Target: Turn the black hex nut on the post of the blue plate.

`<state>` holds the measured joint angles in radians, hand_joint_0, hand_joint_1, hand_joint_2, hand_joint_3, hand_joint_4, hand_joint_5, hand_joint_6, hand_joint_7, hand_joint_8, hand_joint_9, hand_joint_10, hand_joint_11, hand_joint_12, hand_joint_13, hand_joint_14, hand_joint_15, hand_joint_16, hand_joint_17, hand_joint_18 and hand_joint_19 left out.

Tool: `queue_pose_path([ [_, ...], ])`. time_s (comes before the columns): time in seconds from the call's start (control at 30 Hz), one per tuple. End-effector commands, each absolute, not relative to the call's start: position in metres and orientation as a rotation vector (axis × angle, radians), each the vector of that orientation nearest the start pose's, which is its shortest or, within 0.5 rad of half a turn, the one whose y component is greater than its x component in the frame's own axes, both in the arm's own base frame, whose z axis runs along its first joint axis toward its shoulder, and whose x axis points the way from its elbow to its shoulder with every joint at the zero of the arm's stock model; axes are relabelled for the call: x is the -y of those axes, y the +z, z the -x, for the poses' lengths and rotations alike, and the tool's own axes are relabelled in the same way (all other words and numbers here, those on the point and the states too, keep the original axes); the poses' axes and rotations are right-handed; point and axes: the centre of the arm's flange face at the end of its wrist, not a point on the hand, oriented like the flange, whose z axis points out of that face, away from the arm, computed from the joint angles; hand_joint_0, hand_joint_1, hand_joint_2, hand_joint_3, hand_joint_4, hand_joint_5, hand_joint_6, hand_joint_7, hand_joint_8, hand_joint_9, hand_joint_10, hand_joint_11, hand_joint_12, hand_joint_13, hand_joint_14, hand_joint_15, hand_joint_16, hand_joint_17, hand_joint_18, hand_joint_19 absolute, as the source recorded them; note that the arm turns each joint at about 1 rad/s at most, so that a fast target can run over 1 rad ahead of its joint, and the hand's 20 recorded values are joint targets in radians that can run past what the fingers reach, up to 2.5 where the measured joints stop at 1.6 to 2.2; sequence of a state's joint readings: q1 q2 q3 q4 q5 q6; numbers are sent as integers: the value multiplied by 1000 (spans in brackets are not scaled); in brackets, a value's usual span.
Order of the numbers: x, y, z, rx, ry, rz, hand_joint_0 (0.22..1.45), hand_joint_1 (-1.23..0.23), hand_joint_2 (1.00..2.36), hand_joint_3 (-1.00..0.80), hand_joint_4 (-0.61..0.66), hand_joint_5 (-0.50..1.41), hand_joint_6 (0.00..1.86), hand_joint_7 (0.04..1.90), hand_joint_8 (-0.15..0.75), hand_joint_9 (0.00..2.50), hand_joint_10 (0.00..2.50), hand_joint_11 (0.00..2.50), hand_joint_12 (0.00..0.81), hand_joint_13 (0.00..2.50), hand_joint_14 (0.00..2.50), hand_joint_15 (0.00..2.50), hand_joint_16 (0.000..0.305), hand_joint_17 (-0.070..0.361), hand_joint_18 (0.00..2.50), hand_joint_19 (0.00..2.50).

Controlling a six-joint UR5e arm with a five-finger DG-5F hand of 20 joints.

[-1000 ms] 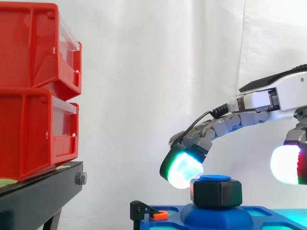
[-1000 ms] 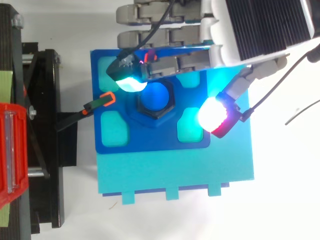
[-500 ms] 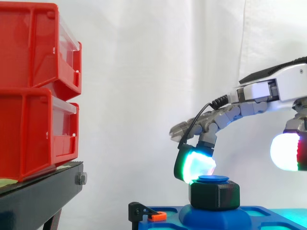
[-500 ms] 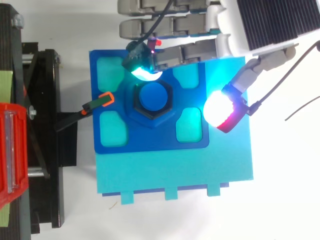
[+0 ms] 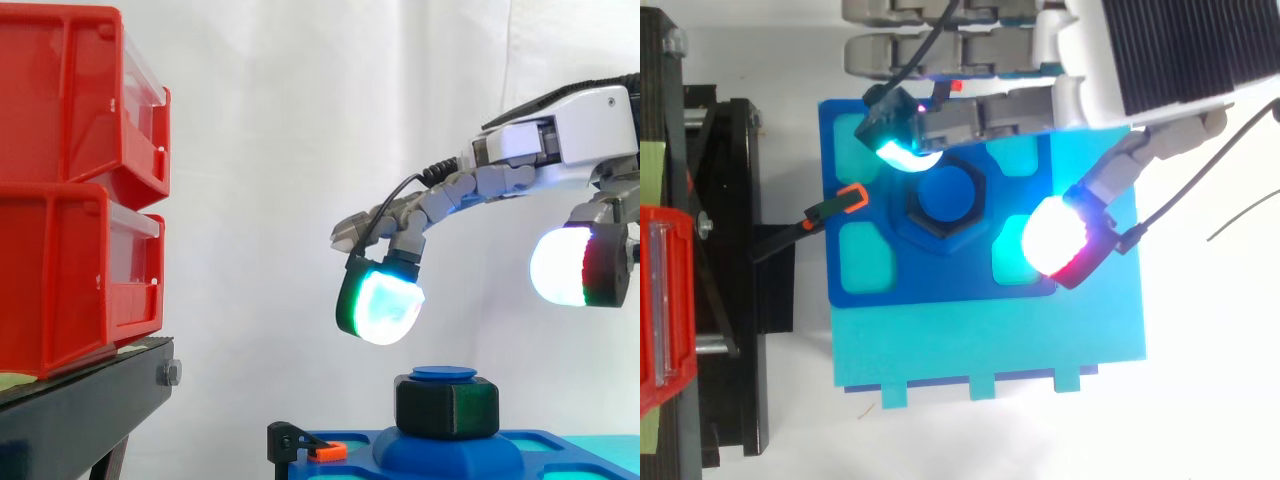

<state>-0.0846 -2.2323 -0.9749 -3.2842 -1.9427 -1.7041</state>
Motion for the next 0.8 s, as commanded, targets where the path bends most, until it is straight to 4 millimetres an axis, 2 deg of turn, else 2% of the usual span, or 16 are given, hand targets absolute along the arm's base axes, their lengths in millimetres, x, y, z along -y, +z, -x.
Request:
queue_pose_path([
  [0.0, 138, 356, -719, -1740, 188, 280, 409, -316, 1000, -500, 150, -208, 502, 699, 216, 140, 0, 0, 372, 0, 0, 74, 56, 126, 0, 270],
  [0.13, 123, 356, -724, -1738, 213, 256, 409, -313, 1000, -500, 150, -208, 502, 696, 216, 135, 0, 0, 371, 0, 0, 73, 56, 125, 0, 270],
  [0.23, 110, 357, -728, -1734, 204, 255, 411, -250, 1000, -500, 157, -208, 502, 697, 216, 133, 0, 0, 373, 0, 2, 73, 56, 127, 0, 257],
  [0.33, 94, 350, -730, -1740, 196, 256, 413, -247, 1000, -500, 155, -208, 502, 691, 216, 130, 0, 0, 372, 0, 2, 70, 56, 127, 0, 260],
  [0.57, 85, 329, -732, -1713, 209, 262, 409, -244, 1000, -500, 141, -213, 501, 655, 214, 121, 0, 0, 375, 0, 2, 73, 57, 128, 0, 263],
  [0.77, 84, 326, -730, -1726, 216, 263, 417, -151, 1000, -500, 134, -217, 501, 633, 208, 109, 0, 0, 372, 0, 1, 69, 56, 125, 0, 268],
])
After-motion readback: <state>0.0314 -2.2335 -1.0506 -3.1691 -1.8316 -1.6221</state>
